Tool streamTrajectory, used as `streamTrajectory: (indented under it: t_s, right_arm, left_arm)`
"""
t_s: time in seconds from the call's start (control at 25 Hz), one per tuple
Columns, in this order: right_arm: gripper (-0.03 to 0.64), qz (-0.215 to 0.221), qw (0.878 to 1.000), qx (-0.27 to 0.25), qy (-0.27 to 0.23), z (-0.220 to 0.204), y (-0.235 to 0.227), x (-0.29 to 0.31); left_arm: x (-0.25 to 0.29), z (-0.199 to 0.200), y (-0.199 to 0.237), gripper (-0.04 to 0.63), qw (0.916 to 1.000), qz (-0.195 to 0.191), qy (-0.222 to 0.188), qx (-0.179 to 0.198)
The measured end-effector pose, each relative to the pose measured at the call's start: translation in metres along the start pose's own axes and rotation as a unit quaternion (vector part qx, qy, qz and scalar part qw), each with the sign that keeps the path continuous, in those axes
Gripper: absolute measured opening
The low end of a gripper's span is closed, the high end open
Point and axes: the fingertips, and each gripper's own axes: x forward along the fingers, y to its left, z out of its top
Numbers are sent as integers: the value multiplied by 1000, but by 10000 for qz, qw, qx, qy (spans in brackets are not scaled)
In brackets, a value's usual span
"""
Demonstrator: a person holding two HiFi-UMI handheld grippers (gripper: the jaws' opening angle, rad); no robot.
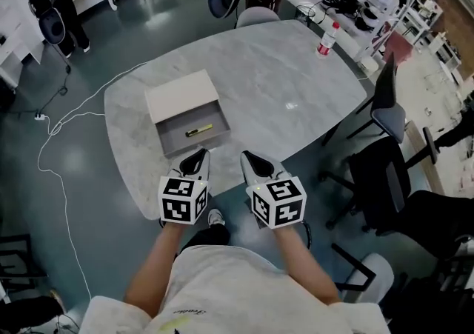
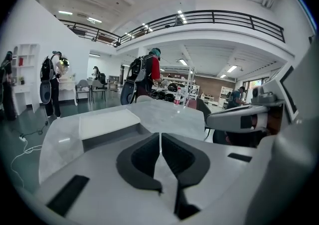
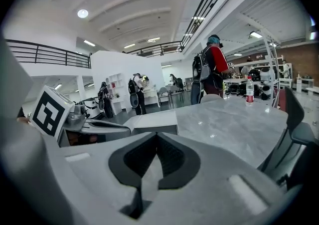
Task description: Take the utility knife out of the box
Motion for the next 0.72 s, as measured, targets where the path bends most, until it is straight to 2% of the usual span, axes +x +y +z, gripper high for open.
streamTrajectory:
  t_s: [0.36, 0.72]
  right_arm:
    - [5, 224, 9992, -245, 216, 26, 10, 69]
    - [5, 283, 9982, -330, 416, 40, 16, 114]
  left_arm:
    - [29, 4, 57, 20, 9997, 66, 202, -96]
    - [50, -1, 98, 20, 9981, -18, 615, 105]
